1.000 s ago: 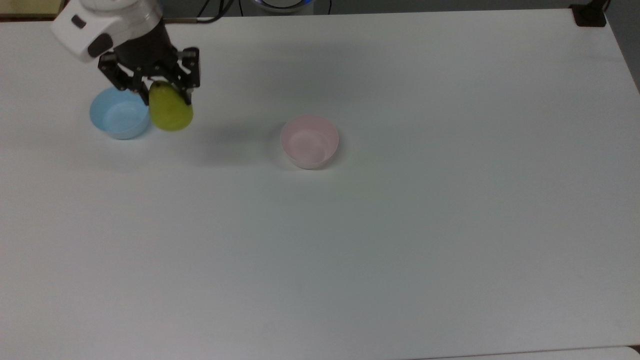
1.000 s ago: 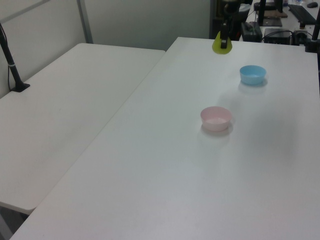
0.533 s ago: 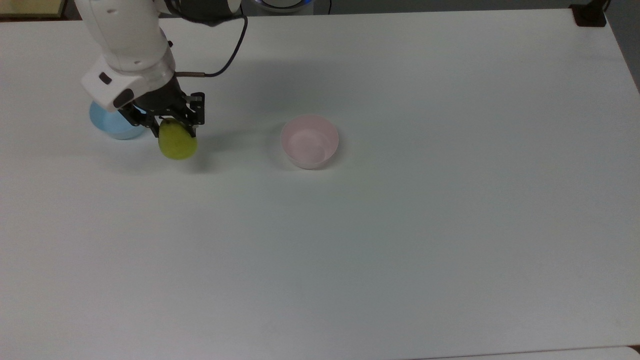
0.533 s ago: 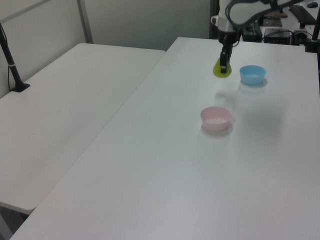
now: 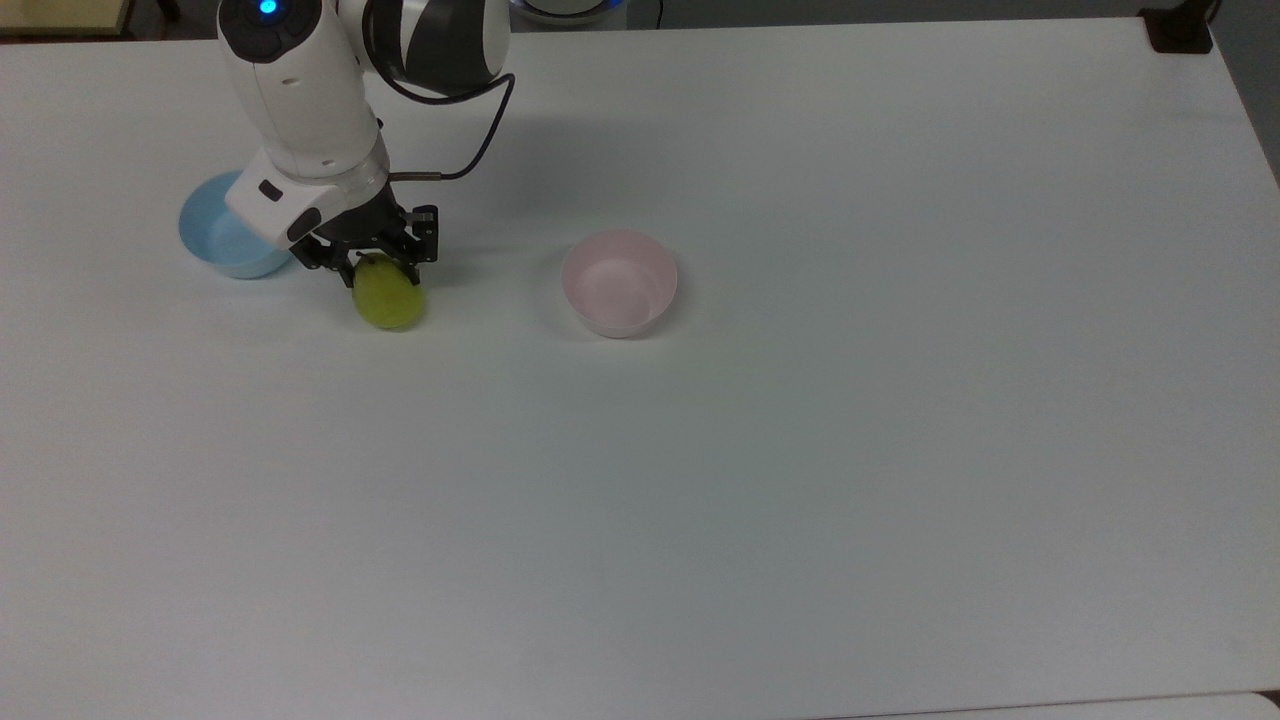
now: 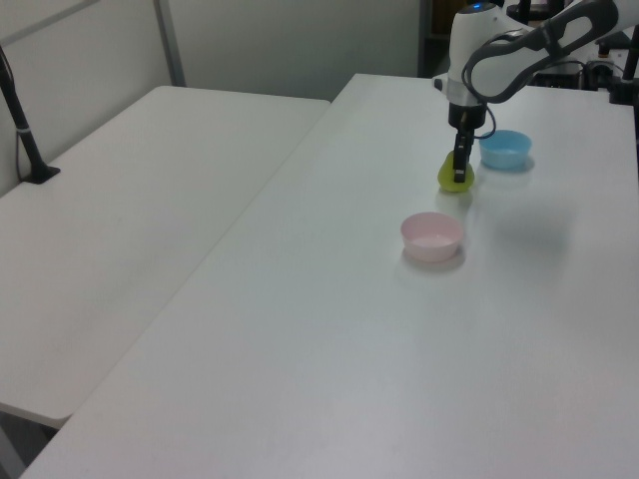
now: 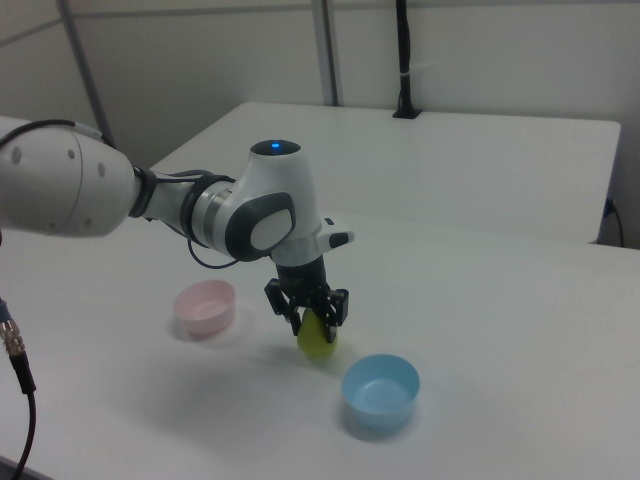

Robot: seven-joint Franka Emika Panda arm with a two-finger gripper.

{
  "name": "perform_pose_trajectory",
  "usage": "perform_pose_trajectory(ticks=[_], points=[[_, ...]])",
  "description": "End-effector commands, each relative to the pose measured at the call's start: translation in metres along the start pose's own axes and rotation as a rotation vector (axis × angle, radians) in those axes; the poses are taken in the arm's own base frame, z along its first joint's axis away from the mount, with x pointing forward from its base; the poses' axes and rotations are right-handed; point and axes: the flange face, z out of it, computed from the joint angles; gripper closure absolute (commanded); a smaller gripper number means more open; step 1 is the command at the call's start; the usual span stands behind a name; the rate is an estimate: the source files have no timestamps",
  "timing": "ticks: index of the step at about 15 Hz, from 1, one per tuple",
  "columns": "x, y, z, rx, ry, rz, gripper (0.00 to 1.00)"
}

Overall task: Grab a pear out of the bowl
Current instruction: 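Lower the pear onto the table beside the blue bowl, then open the gripper, release the pear, and raise the gripper away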

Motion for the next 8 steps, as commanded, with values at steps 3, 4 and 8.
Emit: perform_pose_trajectory(ticks=[3,4,8], points=[[-0.011,0.004,-0.005,0.001,0.015,0.067,0.0],[-0.007,0.003,-0.015,-0.002,0.026,0.081,0.0],[0.012,-0.007,-0.123,0.009,-0.032,0.061,0.0]])
